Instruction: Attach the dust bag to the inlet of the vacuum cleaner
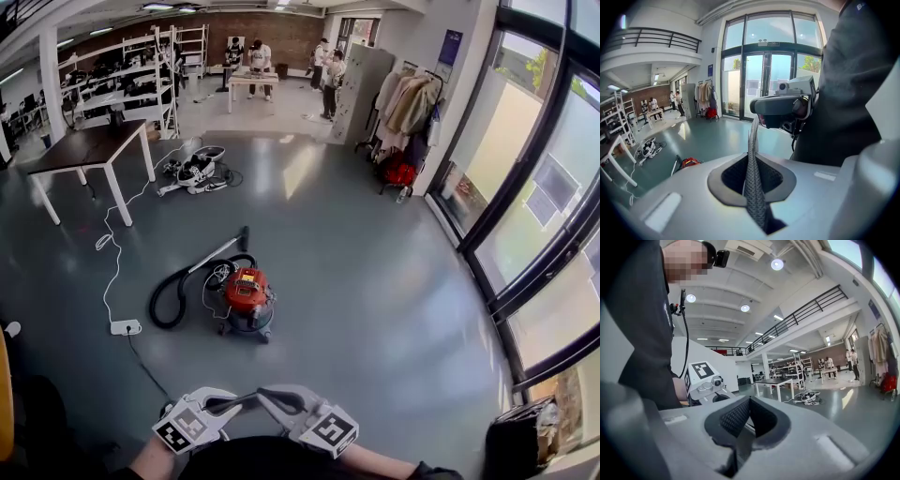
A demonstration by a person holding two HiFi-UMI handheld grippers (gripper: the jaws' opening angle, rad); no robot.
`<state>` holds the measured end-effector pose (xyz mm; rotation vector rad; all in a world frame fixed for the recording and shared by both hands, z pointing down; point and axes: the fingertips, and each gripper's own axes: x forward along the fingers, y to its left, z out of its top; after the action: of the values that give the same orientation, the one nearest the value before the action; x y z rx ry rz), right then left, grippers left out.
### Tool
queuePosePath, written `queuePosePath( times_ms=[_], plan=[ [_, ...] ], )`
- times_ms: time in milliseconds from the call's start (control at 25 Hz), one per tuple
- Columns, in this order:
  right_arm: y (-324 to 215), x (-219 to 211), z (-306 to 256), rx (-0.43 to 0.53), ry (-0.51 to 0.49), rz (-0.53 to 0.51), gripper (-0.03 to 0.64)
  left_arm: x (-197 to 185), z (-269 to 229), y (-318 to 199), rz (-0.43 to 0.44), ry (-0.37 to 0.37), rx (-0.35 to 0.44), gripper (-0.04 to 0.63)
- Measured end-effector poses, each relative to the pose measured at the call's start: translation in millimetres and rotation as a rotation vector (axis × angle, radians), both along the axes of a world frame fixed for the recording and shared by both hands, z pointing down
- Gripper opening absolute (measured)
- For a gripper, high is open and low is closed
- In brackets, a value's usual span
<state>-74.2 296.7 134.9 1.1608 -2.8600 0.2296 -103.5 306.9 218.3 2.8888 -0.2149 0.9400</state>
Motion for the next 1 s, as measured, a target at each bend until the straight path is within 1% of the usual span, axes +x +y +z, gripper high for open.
queuePosePath(
  times_ms=[360, 560, 680, 800, 1000],
  plan=[
    [3, 41, -5, 0.002, -0.041, 0.011, -0.008, 32, 4, 4, -0.001, -0.048, 0.014, 0.041],
    [6, 68, -2, 0.004, -0.065, 0.007, -0.008, 57, 2, 6, -0.015, -0.033, 0.016, 0.041],
    [5, 85, 0, 0.003, -0.076, 0.0, -0.008, 72, 3, 5, -0.023, -0.049, 0.036, 0.041],
    [5, 100, 0, 0.001, -0.073, 0.0, -0.008, 81, 6, 4, -0.028, -0.073, 0.052, 0.041],
    [0, 113, 5, -0.005, -0.06, 0.008, -0.008, 91, 5, -1, -0.037, -0.063, 0.055, 0.041]
  ],
)
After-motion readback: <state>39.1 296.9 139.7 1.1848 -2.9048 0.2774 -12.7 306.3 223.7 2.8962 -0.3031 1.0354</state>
